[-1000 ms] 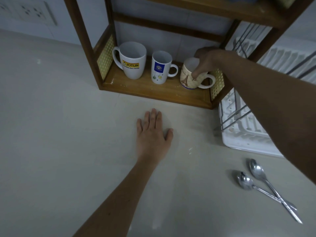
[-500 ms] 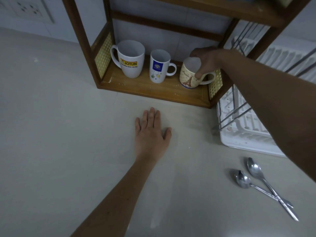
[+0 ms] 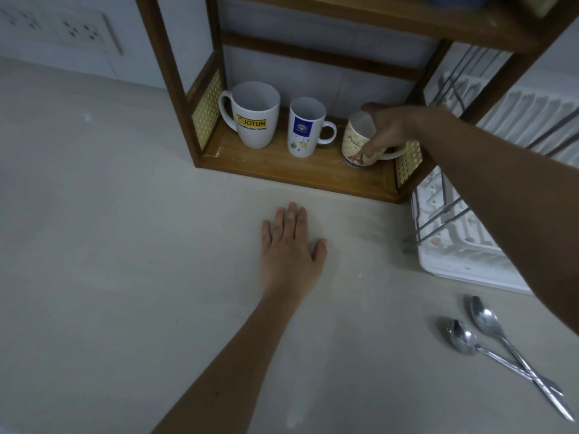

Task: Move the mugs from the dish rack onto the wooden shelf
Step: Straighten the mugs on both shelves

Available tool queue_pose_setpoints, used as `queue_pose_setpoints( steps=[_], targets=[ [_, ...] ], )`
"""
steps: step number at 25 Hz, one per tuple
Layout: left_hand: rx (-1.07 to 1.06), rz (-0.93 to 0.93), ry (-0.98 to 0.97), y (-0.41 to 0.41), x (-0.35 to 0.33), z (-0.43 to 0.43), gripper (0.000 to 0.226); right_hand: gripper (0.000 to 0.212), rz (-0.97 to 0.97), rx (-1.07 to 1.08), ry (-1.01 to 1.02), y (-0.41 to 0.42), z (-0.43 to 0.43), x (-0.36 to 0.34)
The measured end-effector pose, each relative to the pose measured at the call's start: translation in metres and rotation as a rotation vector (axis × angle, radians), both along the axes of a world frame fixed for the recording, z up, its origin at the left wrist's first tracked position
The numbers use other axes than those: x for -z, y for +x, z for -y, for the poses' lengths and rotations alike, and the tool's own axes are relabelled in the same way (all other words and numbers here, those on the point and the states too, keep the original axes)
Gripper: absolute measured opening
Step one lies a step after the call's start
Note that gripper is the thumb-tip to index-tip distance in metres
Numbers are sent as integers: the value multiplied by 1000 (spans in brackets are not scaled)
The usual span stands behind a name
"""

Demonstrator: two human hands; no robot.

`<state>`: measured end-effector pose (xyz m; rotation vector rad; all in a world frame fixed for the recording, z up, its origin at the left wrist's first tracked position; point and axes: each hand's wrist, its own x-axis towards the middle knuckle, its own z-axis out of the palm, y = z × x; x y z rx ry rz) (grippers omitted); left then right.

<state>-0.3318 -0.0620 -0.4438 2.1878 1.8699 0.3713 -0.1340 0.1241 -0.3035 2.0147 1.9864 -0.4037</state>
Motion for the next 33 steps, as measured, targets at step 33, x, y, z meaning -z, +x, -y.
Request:
queue_pose_setpoints(
  steps=[33],
  targets=[
    [-86,-63,48,-83,7,-16,75,96,-47,-284,12,-194,-53,-28]
  ],
)
